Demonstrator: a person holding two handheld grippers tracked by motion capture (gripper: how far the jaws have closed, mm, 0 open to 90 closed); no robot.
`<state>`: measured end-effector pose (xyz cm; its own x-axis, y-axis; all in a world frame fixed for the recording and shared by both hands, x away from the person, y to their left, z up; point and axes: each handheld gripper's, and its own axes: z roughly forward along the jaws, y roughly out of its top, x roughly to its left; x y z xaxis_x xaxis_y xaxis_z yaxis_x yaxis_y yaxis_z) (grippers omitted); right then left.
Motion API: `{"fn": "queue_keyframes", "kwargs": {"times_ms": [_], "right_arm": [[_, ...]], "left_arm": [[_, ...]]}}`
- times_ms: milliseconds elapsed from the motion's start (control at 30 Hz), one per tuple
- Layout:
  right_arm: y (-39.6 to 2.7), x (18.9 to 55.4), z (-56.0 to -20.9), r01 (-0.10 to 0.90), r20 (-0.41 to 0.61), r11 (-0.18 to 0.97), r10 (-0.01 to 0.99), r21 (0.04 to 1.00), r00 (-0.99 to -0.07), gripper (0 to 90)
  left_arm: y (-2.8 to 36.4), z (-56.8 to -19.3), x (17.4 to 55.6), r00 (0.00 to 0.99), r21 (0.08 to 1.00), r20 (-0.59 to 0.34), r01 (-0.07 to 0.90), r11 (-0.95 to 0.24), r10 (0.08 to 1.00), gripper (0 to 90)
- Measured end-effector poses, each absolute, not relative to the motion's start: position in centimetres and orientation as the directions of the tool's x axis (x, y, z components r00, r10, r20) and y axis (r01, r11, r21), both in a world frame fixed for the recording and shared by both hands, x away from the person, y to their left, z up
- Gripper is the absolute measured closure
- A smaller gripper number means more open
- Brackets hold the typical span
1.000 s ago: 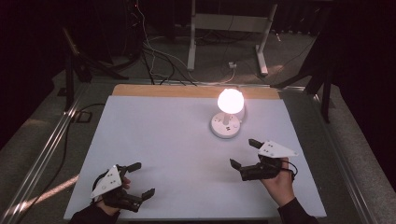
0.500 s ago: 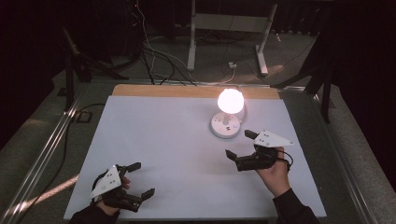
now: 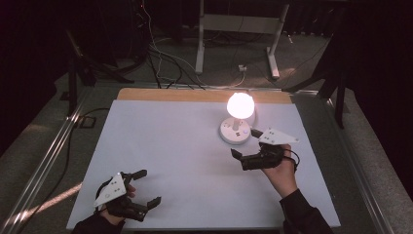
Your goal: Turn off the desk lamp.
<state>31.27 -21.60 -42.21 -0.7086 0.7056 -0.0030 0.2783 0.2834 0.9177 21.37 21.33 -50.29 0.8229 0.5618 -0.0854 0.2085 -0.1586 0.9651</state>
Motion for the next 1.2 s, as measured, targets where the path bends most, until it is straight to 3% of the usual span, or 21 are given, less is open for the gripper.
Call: {"fn": "queue_keyframes", "kwargs": {"times_ms": [67,833,1200], "right_arm": [[-21.6,31.6,-42.2,0.3,0.038,0.26,0.696,0.918,-0.717,0.0],[-20.4,34.5,-42.4,0.299,0.038,0.248,0.708,0.922,-0.705,0.0],[-19.0,36.0,-43.0,0.333,0.015,0.31,0.712,0.891,-0.702,0.0]], "left_arm": [[21.3,-50.3,21.3,0.823,0.965,-0.084,0.208,-0.159,0.562,0.5],[21.4,-50.2,21.3,0.823,0.965,-0.092,0.212,-0.153,0.561,0.5],[21.4,-50.2,21.4,0.824,0.966,-0.098,0.214,-0.146,0.559,0.5]]}}
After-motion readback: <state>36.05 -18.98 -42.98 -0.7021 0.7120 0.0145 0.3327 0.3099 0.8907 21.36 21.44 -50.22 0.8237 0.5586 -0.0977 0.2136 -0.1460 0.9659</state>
